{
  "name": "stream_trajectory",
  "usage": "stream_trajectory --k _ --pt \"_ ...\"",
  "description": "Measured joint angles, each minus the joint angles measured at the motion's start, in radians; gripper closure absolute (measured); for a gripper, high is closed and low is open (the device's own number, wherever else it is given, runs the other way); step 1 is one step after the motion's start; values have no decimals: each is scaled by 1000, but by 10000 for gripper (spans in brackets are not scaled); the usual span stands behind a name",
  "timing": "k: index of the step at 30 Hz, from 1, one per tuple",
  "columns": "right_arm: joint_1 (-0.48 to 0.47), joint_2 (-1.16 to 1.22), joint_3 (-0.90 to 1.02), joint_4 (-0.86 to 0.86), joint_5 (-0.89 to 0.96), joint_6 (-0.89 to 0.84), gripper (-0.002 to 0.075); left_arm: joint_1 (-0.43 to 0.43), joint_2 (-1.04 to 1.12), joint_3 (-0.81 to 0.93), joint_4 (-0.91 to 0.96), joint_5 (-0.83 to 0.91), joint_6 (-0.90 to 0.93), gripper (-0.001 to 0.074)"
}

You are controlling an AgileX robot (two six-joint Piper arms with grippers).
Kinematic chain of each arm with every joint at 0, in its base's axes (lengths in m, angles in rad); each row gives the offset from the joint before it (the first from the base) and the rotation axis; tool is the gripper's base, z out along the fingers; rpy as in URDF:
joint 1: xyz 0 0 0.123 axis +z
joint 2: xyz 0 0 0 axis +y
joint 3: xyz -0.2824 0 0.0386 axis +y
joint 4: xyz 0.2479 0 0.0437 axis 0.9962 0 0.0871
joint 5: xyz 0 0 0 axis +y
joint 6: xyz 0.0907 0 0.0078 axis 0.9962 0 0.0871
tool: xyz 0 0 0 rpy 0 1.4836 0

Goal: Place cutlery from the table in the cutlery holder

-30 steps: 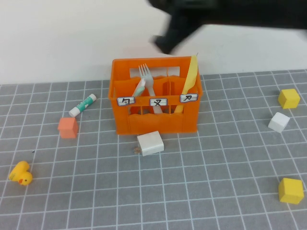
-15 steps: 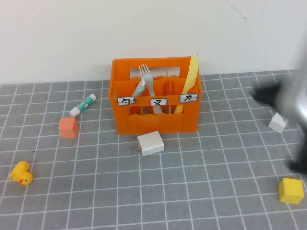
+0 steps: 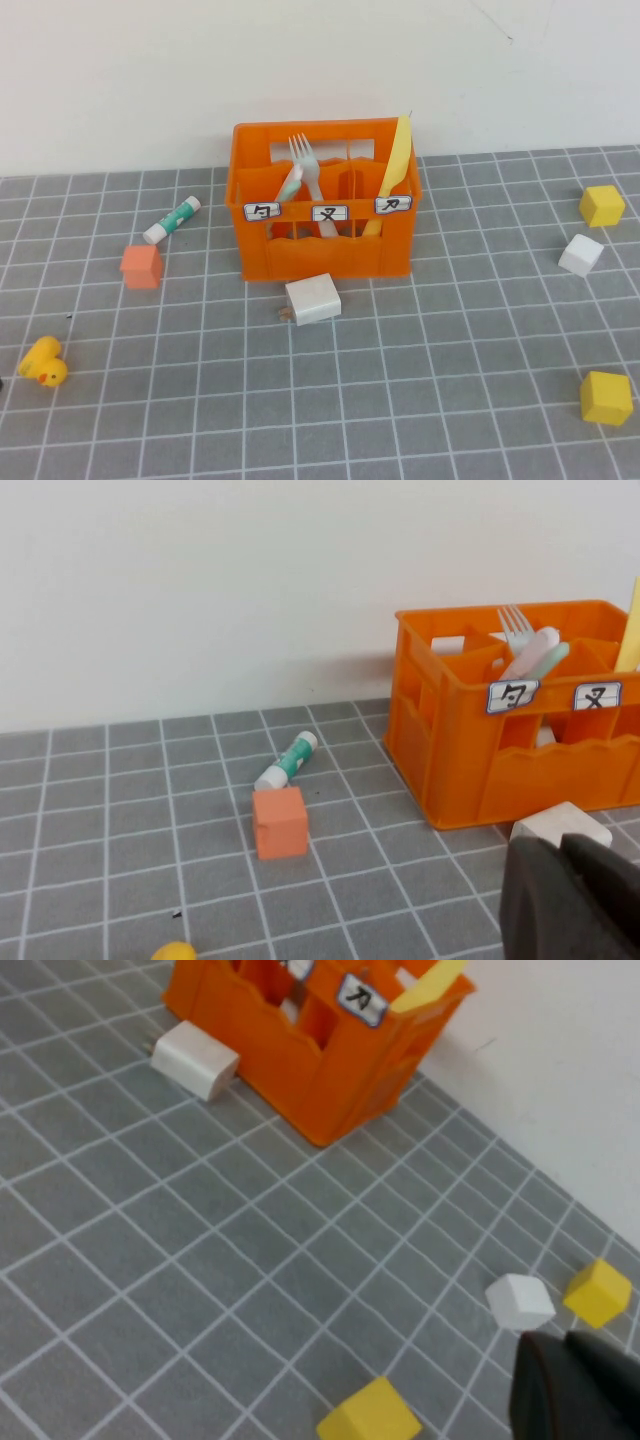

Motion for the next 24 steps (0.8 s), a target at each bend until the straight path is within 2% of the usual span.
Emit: stream_trajectory --k 6,11,24 --pt "0 -104 56 -11 23 45 727 0 0 48 -2 -77 0 736" --pt "0 -105 100 -11 26 101 727 0 0 50 0 -84 0 736" --pt "0 -105 118 -11 62 109 727 0 0 50 0 -75 0 736"
